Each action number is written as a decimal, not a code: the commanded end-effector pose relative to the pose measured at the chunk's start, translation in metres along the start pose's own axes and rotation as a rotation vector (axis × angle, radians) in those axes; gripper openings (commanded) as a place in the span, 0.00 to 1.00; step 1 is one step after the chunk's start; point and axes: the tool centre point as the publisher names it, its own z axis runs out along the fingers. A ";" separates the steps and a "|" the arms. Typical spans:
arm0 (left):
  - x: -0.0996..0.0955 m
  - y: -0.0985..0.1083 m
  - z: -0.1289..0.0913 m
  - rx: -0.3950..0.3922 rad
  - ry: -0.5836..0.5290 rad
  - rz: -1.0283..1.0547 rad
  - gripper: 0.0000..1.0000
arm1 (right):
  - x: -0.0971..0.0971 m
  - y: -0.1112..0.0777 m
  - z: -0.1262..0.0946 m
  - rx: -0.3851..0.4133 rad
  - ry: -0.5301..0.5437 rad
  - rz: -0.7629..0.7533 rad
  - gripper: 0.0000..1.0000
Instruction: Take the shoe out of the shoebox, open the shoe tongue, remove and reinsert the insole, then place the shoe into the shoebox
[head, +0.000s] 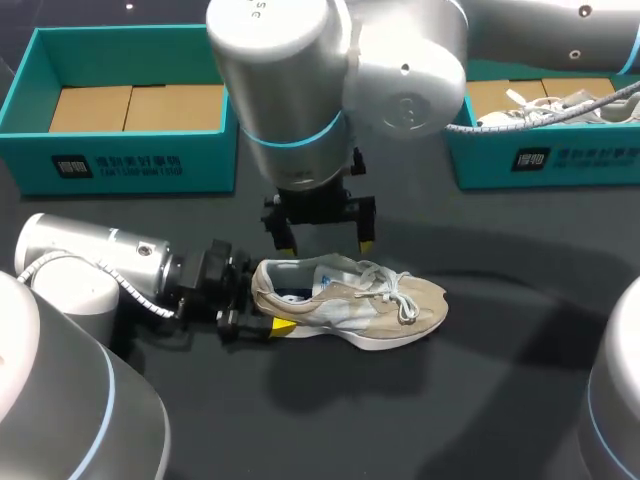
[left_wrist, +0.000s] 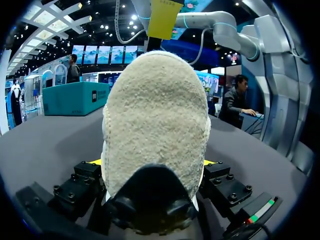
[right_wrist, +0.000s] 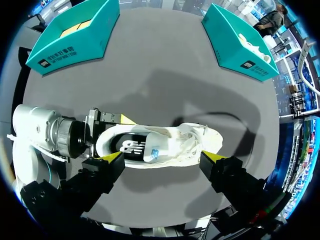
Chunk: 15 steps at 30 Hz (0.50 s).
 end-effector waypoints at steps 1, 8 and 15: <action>0.001 0.002 0.002 0.001 -0.001 0.000 0.00 | 0.019 -0.008 0.007 -0.012 -0.198 0.323 1.00; 0.001 0.002 0.002 0.001 -0.001 0.000 0.00 | 0.020 -0.012 0.020 -0.022 -0.216 0.356 1.00; 0.001 0.002 0.002 0.001 -0.001 0.000 0.00 | 0.014 -0.014 0.030 -0.038 -0.239 0.396 1.00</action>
